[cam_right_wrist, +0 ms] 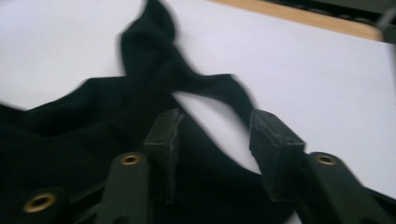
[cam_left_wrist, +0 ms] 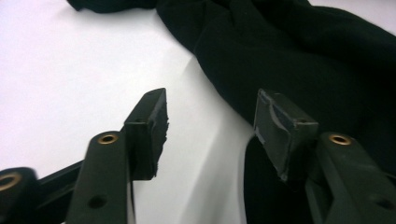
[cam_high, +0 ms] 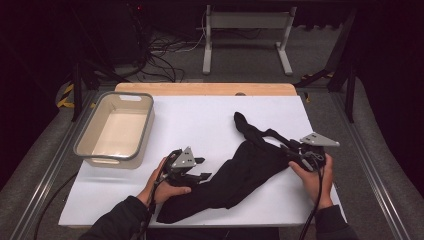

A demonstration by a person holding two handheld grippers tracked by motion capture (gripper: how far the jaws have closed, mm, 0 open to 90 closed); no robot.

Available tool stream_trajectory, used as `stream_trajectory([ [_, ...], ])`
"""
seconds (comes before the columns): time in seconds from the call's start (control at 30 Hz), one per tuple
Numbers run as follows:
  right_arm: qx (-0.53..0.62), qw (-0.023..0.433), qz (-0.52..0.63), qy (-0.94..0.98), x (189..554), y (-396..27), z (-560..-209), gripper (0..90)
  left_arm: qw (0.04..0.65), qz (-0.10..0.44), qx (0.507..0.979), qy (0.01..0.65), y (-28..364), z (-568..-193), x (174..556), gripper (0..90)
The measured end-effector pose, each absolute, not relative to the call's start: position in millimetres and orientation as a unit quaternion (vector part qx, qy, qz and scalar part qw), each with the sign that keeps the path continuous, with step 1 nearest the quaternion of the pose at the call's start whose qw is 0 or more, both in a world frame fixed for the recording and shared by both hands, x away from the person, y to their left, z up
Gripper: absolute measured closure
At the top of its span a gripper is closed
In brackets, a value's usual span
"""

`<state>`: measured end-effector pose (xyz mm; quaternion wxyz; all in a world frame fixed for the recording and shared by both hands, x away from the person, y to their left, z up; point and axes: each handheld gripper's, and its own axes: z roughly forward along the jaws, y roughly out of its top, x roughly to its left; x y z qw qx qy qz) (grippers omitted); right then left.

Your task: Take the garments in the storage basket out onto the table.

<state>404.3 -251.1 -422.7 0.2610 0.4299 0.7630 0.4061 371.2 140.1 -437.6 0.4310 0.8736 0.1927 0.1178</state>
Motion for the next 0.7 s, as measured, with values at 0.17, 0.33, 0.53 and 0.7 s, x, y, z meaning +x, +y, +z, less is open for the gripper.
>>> stream_trajectory([
  [0.17, 0.406, 0.214, 0.388, 0.799, 417.4, -220.3, -432.8, 39.7, 0.421, 0.085, 0.88, 0.202, 118.4, -448.4, 383.6, 42.5],
  [0.33, 0.406, 0.189, 0.374, 0.812, 432.7, -209.2, -445.7, 39.2, 0.389, 0.076, 0.899, 0.187, 95.6, -457.2, 388.1, 42.3],
  [0.53, 0.427, 0.176, 0.368, 0.807, 450.9, -207.5, -449.7, 40.3, 0.387, 0.056, 0.899, 0.198, 89.6, -460.9, 392.3, 48.8],
  [0.7, 0.417, 0.144, 0.382, 0.812, 462.2, -204.1, -450.1, 66.4, 0.393, 0.021, 0.9, 0.186, 87.8, -459.7, 392.5, 81.5],
])
